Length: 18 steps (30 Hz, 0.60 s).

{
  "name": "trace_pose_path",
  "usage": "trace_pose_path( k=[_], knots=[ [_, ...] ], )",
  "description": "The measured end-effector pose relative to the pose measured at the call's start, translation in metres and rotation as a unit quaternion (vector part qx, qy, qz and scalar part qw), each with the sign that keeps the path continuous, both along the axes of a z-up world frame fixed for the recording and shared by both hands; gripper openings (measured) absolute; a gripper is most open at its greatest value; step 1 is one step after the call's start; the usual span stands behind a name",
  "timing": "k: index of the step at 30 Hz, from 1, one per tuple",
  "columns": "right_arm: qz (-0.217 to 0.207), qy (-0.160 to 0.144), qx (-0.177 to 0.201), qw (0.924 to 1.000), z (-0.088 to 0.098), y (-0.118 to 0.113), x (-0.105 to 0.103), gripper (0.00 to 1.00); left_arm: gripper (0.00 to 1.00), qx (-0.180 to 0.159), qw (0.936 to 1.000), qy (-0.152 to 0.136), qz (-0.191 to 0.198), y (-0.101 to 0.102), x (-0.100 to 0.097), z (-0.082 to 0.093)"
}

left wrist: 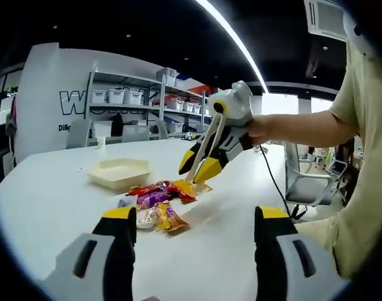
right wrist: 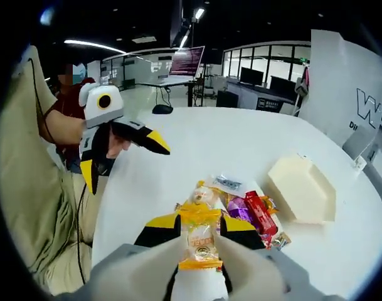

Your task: Place the target food into the container with the food tongs after gripping and lifting it, then release it inside without dropping or visibly crushing the food.

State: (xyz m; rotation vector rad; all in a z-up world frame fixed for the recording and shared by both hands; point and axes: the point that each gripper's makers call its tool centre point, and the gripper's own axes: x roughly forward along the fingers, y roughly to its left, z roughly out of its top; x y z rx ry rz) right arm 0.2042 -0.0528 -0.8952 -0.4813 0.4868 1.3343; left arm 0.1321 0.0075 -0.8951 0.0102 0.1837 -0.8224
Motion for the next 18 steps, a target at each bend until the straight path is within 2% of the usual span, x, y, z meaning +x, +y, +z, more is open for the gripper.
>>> trace_pose_path(
  k=[6, 18],
  knots=[
    [-0.010, -0.007, 0.008, 0.9999, 0.021, 0.004, 0.023, 0.20, 0.75, 0.000, 1.0000, -0.002, 0.002, 0.000, 0.001, 0.002],
    [-0.014, -0.018, 0.006, 0.9997, 0.037, 0.012, 0.054, 0.21, 0.75, 0.002, 1.0000, -0.003, 0.007, 0.003, 0.001, 0.002]
  ],
)
